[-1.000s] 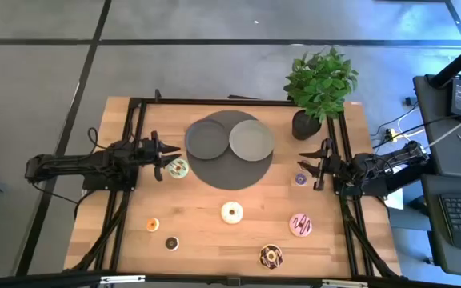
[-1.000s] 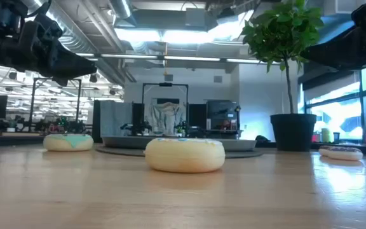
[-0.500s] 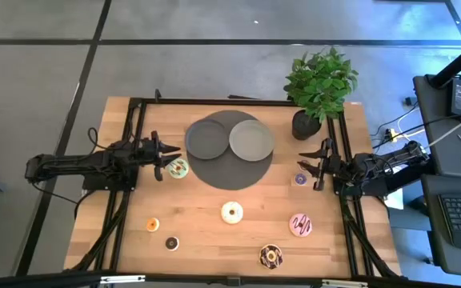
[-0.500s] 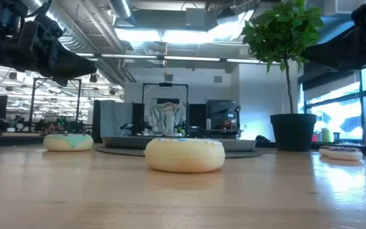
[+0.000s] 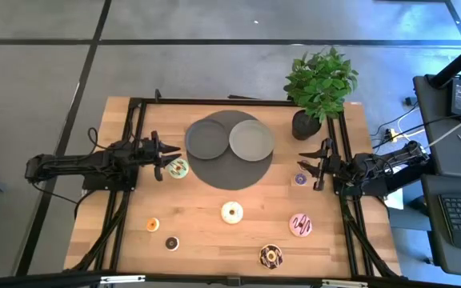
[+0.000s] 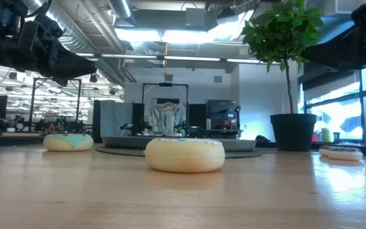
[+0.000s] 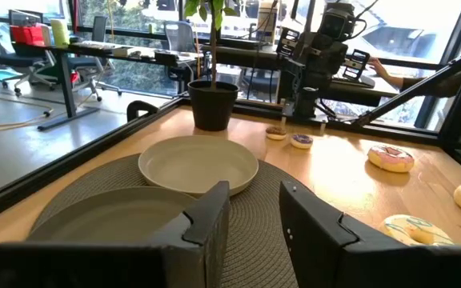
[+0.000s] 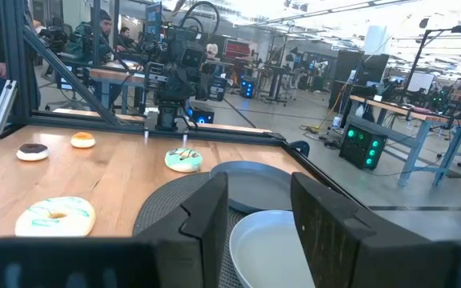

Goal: Pick & Place donuts

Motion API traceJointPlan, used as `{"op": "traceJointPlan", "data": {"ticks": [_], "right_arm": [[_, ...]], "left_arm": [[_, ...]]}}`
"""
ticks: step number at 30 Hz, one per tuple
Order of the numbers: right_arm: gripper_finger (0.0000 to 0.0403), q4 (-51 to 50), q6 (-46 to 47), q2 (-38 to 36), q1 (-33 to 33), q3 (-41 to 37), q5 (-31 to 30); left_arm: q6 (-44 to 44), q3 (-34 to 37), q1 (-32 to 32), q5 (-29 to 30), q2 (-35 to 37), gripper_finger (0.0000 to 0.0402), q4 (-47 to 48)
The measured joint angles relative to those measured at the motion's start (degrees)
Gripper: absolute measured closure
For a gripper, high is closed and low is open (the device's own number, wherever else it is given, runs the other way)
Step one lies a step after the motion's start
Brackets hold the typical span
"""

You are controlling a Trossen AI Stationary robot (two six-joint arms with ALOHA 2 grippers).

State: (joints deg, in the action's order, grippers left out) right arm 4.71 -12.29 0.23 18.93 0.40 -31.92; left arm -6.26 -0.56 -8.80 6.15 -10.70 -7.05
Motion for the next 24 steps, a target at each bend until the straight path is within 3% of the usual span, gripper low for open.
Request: {"op": "traceJointPlan", "data": {"ticks": [24], "right_arm": [[0.0264,0.0,0.0,0.0,0.0,0.0,0.0]], "left_arm": [[0.0,0.0,0.0,0.0,0.0,0.0293,0.0]]}}
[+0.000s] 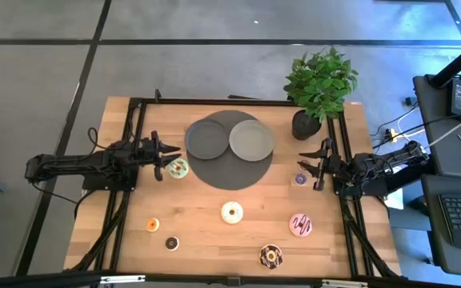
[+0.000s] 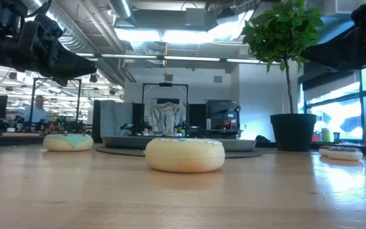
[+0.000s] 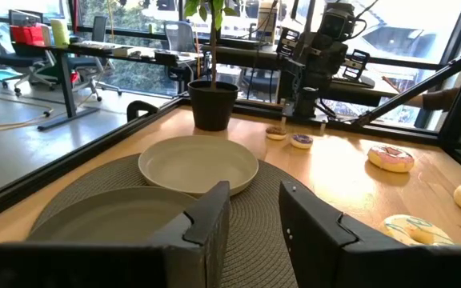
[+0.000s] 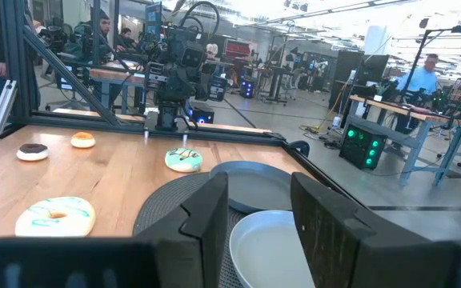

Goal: Pick & Place donuts

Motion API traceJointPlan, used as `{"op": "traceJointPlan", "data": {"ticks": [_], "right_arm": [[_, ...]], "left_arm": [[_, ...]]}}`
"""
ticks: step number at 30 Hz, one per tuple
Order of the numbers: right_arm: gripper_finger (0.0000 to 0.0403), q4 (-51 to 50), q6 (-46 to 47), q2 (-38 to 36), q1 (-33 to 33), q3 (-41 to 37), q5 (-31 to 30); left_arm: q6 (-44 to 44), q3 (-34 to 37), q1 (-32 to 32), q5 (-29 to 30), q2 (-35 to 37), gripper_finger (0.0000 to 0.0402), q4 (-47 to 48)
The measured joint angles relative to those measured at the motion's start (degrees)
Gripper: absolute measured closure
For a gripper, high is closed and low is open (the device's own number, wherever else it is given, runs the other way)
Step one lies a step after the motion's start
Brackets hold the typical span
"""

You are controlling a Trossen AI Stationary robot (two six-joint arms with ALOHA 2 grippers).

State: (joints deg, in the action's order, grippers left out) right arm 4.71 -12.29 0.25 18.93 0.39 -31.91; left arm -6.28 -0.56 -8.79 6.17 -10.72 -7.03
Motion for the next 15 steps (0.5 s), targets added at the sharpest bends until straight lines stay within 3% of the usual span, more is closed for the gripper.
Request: {"op": "traceJointPlan", "data": {"ticks": [15], "right_arm": [[0.0264,0.0,0.0,0.0,0.0,0.0,0.0]], "left_arm": [[0.0,0.0,0.0,0.0,0.0,0.0295,0.0]]}}
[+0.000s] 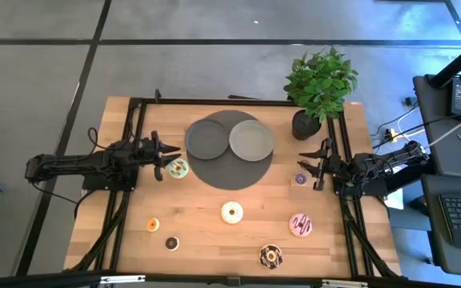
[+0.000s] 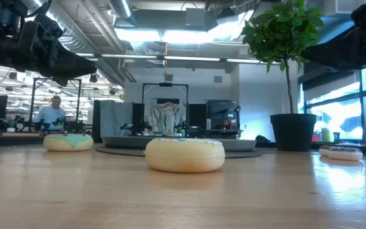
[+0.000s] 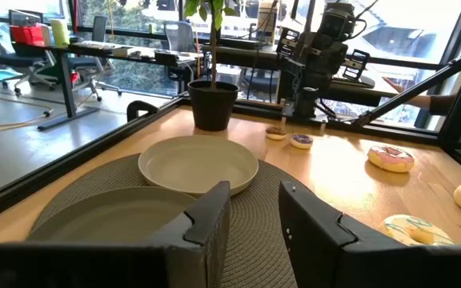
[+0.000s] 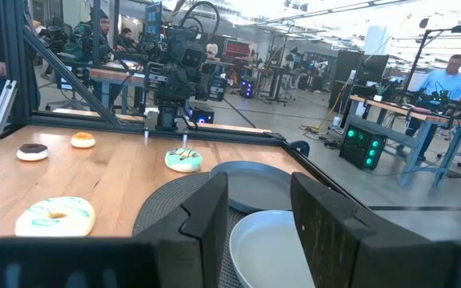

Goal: Pick & Place donuts

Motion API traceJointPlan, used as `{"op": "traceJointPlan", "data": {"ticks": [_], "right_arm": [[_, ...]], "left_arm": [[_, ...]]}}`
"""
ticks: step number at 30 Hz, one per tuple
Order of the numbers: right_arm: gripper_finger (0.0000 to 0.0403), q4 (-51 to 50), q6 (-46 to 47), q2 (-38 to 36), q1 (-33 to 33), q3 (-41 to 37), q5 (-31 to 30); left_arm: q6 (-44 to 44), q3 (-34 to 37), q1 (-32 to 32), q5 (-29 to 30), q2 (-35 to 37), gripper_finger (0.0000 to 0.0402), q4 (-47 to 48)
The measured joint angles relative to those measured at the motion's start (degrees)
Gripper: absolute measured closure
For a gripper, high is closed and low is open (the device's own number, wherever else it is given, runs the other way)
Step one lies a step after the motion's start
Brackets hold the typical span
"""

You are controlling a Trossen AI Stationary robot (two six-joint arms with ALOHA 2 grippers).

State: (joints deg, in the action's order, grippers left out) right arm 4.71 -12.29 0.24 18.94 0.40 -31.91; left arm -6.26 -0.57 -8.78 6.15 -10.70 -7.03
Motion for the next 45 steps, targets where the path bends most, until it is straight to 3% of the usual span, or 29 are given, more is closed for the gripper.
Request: {"op": "traceJointPlan", "data": {"ticks": [39,45], "right_arm": [[0.0264,0.0,0.1,0.0,0.0,0.0,0.0],[0.0264,0.1,6.2,0.0,0.0,0.0,0.4]], "left_arm": [[0.0,0.0,0.0,1.7,0.0,0.0295,0.0],[0.0,0.0,0.0,1.7,0.0,0.0299,0.0]]}}
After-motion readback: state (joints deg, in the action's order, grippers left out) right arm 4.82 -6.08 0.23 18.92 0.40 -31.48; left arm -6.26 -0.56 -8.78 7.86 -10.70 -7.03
